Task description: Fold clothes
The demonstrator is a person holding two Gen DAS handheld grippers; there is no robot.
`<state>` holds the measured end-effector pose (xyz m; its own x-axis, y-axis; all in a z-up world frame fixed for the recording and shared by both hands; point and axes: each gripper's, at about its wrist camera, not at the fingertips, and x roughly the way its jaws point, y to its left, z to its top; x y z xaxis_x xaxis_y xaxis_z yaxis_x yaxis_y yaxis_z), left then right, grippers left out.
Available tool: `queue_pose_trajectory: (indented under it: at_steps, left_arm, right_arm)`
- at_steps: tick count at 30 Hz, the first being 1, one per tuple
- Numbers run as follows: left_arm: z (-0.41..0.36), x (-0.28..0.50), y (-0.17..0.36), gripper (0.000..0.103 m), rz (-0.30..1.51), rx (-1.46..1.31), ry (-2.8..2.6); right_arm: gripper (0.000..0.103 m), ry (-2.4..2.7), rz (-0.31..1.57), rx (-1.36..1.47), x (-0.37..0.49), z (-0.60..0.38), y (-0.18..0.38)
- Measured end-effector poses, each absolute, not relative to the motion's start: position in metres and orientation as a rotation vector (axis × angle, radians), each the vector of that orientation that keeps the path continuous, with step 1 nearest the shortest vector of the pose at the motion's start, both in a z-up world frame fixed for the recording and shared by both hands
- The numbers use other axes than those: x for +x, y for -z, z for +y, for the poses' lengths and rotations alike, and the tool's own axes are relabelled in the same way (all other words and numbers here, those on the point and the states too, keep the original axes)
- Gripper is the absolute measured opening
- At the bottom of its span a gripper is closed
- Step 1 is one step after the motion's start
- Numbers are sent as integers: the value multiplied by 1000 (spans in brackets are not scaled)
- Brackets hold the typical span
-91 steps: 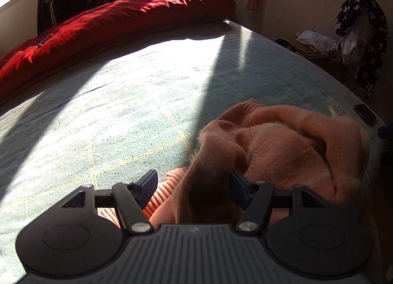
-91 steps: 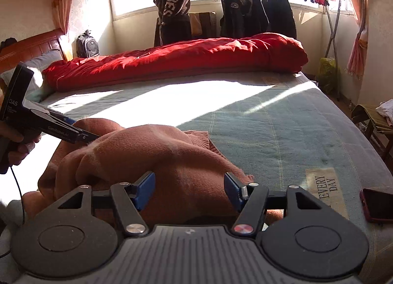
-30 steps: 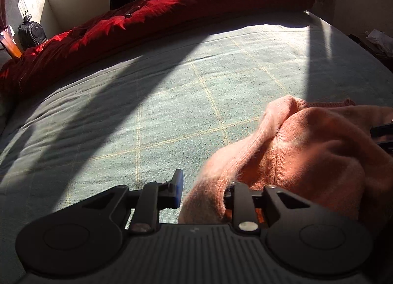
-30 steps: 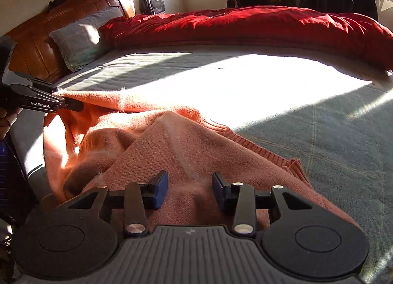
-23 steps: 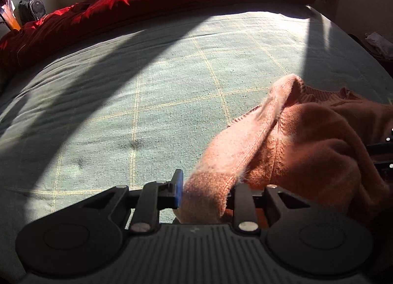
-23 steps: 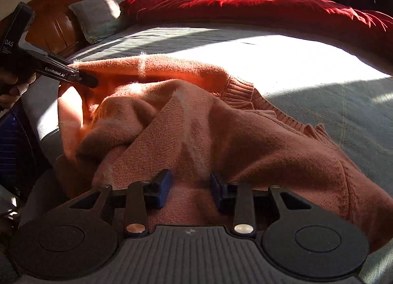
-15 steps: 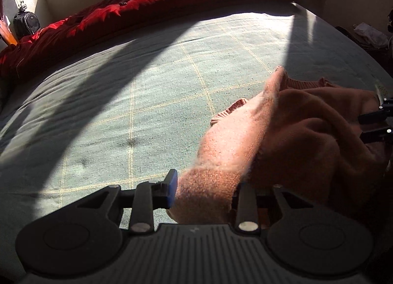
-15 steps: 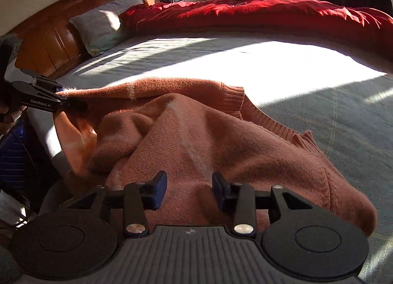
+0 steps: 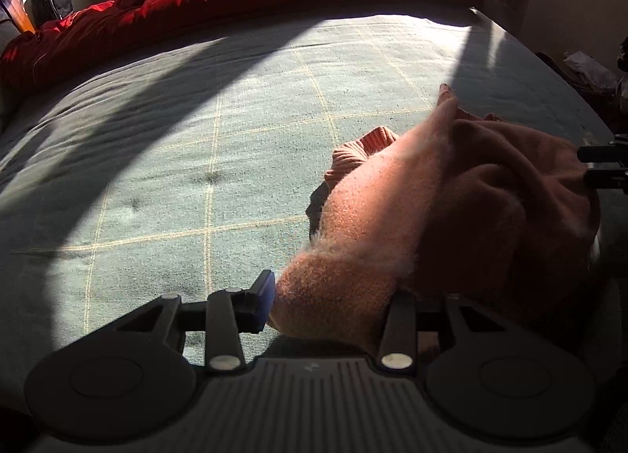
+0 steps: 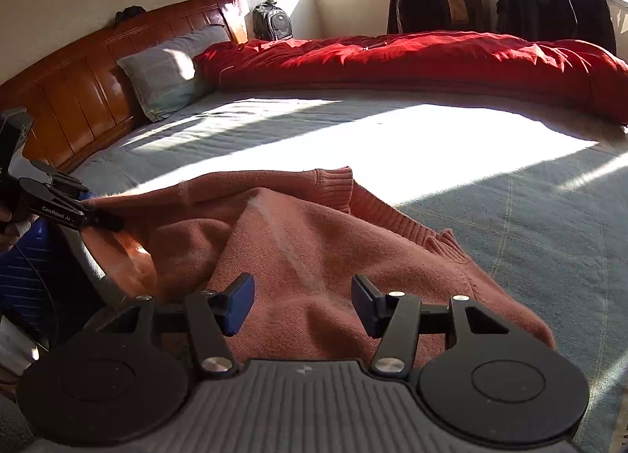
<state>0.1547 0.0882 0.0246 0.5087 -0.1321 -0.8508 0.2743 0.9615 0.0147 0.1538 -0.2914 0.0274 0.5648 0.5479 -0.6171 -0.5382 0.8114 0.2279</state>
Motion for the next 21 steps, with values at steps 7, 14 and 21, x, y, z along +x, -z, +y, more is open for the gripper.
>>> queue_pose_trajectory:
  at_steps: [7,14,21]
  left_arm:
    - [70,140,-24,48,936,288,332]
    - [63,127,-16,49,833,416,409]
    - [64,134,-27,57,719,291,516]
  right_arm:
    - [63,-663,727,2,150,-277,-33]
    - [66,-637,735,-13,148,-270,-37]
    - [66,-646,733,-24,144,-257,-41]
